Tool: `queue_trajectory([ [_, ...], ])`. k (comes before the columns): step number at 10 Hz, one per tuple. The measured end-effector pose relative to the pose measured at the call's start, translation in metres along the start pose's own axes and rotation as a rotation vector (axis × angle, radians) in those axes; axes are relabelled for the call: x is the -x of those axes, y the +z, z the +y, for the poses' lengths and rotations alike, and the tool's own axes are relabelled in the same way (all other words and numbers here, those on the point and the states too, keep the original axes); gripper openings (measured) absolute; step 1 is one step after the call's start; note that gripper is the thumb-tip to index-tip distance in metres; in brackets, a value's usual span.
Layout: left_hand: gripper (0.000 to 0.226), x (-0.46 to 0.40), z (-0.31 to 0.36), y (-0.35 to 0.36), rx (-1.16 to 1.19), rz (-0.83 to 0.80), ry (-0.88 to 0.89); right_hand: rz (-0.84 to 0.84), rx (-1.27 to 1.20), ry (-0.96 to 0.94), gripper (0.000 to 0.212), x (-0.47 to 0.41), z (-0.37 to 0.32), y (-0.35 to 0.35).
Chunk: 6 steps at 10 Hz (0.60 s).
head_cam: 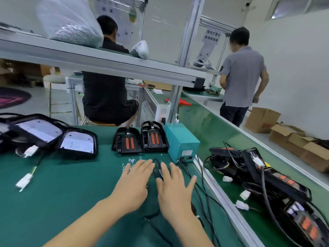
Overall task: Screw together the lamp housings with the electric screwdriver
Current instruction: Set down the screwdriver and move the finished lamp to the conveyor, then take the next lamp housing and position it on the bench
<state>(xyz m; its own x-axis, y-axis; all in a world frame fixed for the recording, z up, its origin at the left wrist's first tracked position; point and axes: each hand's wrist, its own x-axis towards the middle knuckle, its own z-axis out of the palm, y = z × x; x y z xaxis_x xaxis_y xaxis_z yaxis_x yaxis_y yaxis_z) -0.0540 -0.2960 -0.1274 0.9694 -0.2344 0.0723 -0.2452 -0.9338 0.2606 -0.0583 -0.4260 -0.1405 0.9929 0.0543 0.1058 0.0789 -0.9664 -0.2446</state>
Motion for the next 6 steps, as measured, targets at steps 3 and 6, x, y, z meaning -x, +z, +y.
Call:
queue_trajectory([
  [3, 0.080, 0.048, -0.070, -0.012, -0.001, 0.037, -0.189, -0.084, -0.049, -0.185, 0.051, -0.002, -0.086, 0.030],
  [6, 0.079, 0.075, -0.111, -0.007, 0.002, 0.044, -0.301, -0.157, -0.044, -0.254, 0.051, 0.003, -0.129, 0.055],
])
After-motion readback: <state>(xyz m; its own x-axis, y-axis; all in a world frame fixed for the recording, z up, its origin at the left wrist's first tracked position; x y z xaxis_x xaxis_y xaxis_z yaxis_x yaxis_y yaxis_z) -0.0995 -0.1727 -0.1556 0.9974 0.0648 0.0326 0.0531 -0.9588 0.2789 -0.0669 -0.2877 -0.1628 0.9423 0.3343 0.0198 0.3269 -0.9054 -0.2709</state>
